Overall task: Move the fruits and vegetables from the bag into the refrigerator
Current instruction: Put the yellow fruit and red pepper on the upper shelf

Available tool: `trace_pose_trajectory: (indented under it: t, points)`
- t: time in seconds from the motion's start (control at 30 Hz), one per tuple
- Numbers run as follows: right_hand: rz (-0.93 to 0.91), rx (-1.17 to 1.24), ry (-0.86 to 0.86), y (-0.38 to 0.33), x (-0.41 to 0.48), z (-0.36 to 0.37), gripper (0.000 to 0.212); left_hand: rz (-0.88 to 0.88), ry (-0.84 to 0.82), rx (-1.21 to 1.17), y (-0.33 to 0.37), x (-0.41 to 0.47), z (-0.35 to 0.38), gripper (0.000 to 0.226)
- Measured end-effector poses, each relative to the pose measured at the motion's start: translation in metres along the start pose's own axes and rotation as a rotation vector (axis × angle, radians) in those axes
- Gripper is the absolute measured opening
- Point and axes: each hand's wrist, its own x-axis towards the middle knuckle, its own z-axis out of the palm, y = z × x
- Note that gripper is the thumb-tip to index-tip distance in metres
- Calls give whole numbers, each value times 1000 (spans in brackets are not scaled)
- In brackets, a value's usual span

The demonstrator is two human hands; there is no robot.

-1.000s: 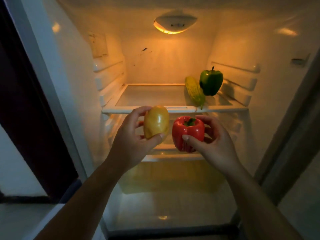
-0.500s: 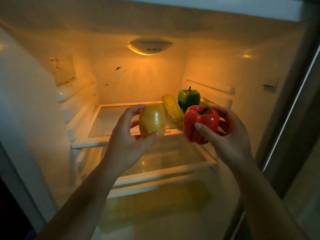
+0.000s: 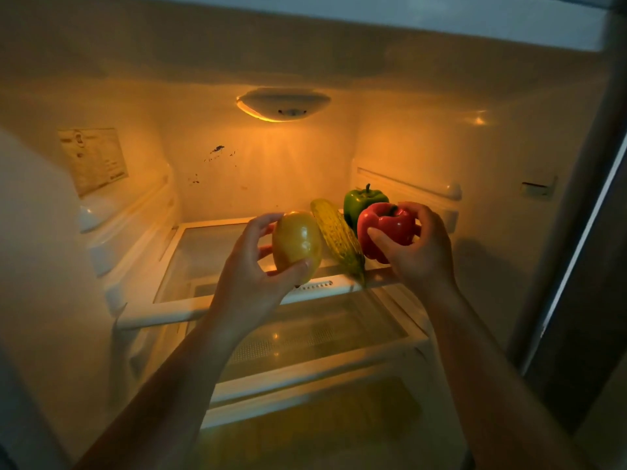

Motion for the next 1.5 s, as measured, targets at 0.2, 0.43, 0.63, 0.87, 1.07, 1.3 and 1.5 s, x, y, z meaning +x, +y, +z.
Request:
trace_pose_trajectory:
  t: [0.2,0.43,0.63,0.87,1.07,1.3,1.5]
  points:
    - [4,-38,-37,17,14,8,65,3,-19,35,-2,11,10,63]
    - [-61,-90,-88,25,20,7,66,-6,-4,88,-5,21,16,64]
    - [-221,-272,-35,28,21,0,62,-10,-2,103,-7,23,20,64]
    - [-235,-214,-65,32,28,2,56,-6,-6,108,-4,27,27,65]
    - [-280,-193,-86,36,28,2,58,-10,2,126,-6,29,30,65]
    - [-277,-262,-7,28,24,9,61,-15,-3,114,-9,26,31,64]
    - [-236,-240,-29,30,30,9,56,-21,-3,115,-11,28,31,64]
